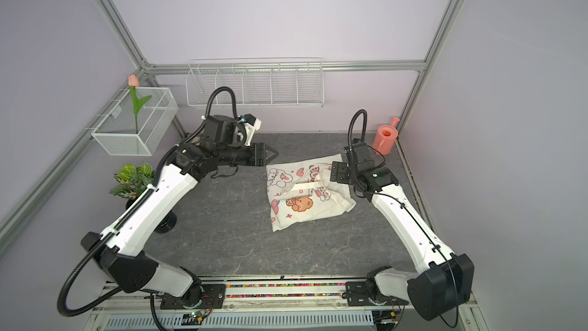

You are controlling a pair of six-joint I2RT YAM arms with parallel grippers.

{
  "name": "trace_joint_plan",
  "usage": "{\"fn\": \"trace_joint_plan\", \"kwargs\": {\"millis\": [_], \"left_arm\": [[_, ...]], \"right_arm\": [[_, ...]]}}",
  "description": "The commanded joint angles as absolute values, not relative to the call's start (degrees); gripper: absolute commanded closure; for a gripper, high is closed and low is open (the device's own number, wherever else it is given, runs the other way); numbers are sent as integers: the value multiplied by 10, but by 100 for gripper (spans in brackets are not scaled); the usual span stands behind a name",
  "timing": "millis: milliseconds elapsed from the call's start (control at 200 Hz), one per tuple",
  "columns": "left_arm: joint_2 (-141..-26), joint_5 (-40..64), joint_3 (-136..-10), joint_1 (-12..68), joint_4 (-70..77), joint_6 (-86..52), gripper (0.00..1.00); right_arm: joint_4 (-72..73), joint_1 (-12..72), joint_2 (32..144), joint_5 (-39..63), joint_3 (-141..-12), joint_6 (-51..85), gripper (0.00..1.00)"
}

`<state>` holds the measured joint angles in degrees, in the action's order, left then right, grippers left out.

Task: Place the art knife into the pouch
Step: Place the pouch at the center of the board, then reset both arms

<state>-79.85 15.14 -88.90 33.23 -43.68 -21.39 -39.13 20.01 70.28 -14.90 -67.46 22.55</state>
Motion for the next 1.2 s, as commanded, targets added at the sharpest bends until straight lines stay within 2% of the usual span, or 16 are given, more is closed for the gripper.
{"fn": "trace_joint_plan", "kwargs": {"millis": [0,95,180,240,350,460,535,645,670,690,810,925,1050,1195], "left_arm": [[-722,-4,-771,318,-415,-197,40],[-626,-153,-655,315,-374,-193,38],[-543,-260,-544,314,-306,-174,35],[-495,-314,-469,313,-247,-160,25],[-446,-411,-392,312,-171,-189,23],[-454,-495,-351,306,-146,-236,19],[-472,-511,-321,306,-111,-231,17],[-491,-548,-273,306,-29,-209,13],[-491,-557,-259,307,-5,-203,9],[-491,-560,-248,306,20,-191,0],[-478,-559,-204,302,138,-110,1],[-489,-569,-167,277,220,-63,1],[-523,-513,-110,223,334,-58,1],[-626,-443,-50,178,535,-28,1]], "right_arm": [[-378,191,679,-207,-620,195,11],[-342,182,640,-281,-566,192,11],[-246,172,584,-299,-482,150,11],[-143,172,540,-314,-405,107,12],[83,171,462,-333,-240,18,11],[326,162,423,-366,-95,-36,11],[357,136,447,-356,-79,-35,11],[416,98,552,-305,-91,-36,11],[440,95,580,-300,-94,-35,11],[459,94,602,-298,-97,-35,11],[564,92,730,-282,-111,-46,11],[634,86,791,-278,-117,-42,12],[708,82,872,-260,-124,-57,11],[671,73,854,-242,-129,-44,11]]}}
